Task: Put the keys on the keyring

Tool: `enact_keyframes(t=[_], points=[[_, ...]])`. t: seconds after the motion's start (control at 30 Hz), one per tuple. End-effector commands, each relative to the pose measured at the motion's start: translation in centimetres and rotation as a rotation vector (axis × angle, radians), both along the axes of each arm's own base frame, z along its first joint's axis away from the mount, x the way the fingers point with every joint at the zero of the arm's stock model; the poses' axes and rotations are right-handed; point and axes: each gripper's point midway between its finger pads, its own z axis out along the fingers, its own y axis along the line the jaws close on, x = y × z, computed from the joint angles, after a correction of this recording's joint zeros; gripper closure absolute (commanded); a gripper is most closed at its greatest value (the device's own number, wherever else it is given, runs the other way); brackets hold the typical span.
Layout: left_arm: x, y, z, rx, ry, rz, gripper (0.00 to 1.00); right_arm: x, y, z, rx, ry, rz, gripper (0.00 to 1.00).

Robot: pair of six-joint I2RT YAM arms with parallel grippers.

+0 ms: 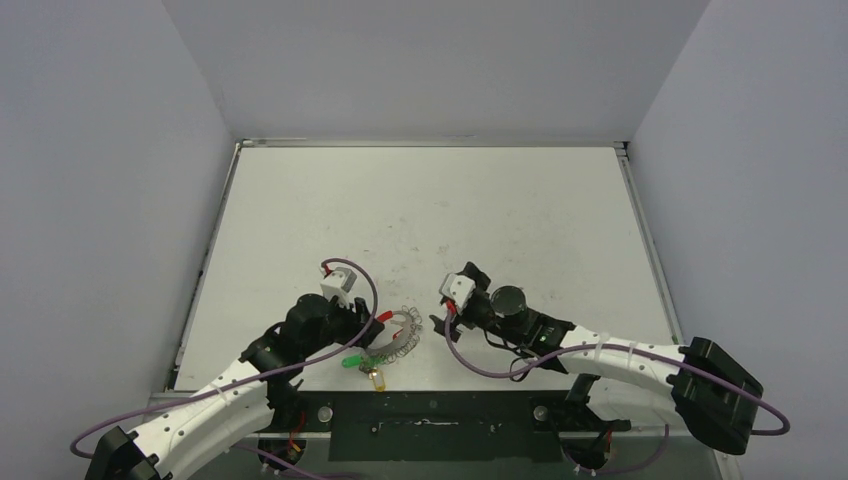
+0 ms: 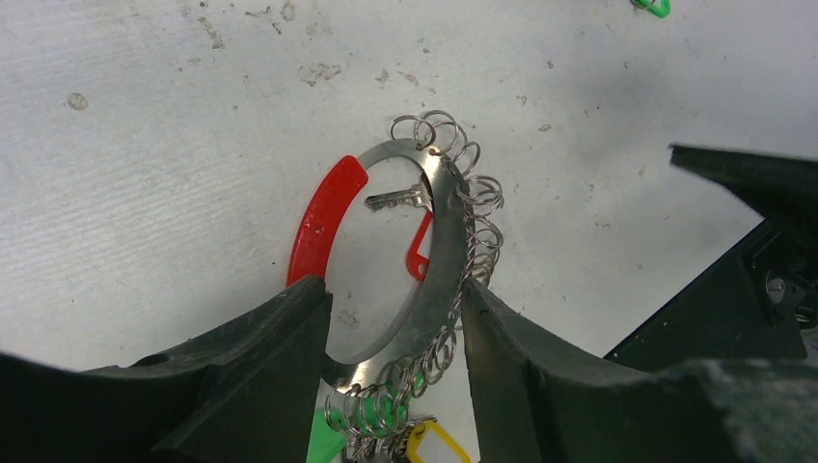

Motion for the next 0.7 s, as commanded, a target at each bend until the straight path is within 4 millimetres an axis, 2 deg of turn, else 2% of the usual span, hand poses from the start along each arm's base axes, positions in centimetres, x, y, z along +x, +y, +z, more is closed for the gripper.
enact_keyframes(t=[0.0, 0.17, 0.33, 0.47, 0.67], points=[[0.3, 0.0, 0.8, -0.011, 0.002, 0.025, 0.5, -3.6, 2.4, -2.3, -0.044, -0.032, 0.295, 0.03], [0.5, 0.1, 1.0, -0.017, -0.011, 0.034, 0.5, -4.9, 3.3, -5.7, -0.113, 0.038, 0.393, 0.13], [0.5, 0.1, 1.3, -0.027, -0.027, 0.034, 0.5, -5.7, 4.0, -9.0, -0.226, 0.033, 0.477, 0.23], [0.6, 0.1, 1.4, -0.029, -0.033, 0.035, 0.5, -5.1, 4.6, -10.2, -0.27, 0.019, 0.484, 0.32], [0.6, 0.1, 1.4, -0.03, -0.033, 0.034, 0.5, -3.1, 5.0, -10.9, -0.3, -0.037, 0.421, 0.41]])
